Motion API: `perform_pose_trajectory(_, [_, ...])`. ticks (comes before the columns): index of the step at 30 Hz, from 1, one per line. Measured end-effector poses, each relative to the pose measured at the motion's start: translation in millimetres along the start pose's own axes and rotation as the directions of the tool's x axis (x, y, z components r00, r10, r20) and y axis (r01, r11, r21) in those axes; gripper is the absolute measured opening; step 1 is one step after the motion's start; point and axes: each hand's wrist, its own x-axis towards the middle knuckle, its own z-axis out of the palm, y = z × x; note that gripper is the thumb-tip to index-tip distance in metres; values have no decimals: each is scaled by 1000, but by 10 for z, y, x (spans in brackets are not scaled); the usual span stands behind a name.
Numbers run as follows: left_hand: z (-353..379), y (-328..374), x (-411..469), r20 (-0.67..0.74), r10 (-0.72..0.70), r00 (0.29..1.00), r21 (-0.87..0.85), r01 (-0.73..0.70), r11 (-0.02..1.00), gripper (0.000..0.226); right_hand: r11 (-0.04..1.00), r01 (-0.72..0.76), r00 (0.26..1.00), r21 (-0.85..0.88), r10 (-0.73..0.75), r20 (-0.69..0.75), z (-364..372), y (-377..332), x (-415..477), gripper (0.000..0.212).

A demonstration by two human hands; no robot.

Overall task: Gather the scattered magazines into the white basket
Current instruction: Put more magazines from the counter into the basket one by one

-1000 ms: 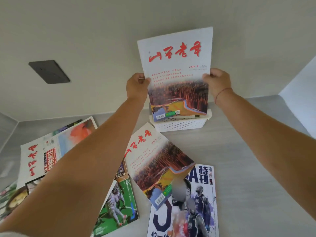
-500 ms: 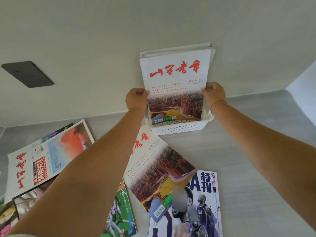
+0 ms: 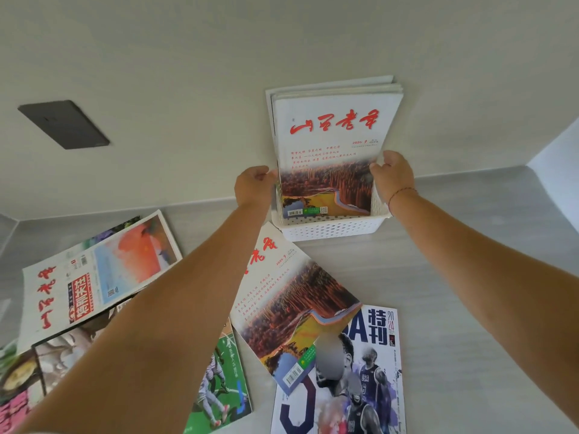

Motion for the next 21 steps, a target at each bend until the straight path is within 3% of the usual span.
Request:
perform_pose_trajectory(2, [-95, -118, -108, -36, -7, 999, 2, 7, 1000, 31, 1000, 2, 997, 16, -1, -73, -14, 43, -121, 33])
perform_pose_trajectory(7, [-376, -600, -577, -48, -106, 993, -44, 104, 994, 17, 998, 61, 988, -7, -62, -144, 59, 160, -652, 18])
perform_pose_trajectory(9, [-449, -879, -861, -46, -189, 981, -41, 188, 981, 10, 998, 56, 997, -18, -57, -45, 163, 239, -903, 18])
perform_pose_trajectory(11, [-498, -1188, -1163, -45, -305, 951, -36, 304, 952, 22, 993, 29, 986, -115, -9, 168, 308, 353, -1115, 19])
perform_pose_trajectory(14, [-539, -1564, -1591, -39, -459, 887, -58, 457, 888, 37, 957, -9, 879, -291, 146, 453, 502, 524, -1356, 35])
perform_pose_trajectory(18, [-528, -1735, -1921, -136, -537, 832, -73, 532, 843, 31, 953, -24, 852, -300, 177, 493, 634, 629, -1475, 45])
perform_pose_trajectory(21, [-464, -1760, -2014, -133, -621, 772, -108, 612, 784, 31, 950, -63, 826, -307, 222, 517, 671, 632, -1501, 45])
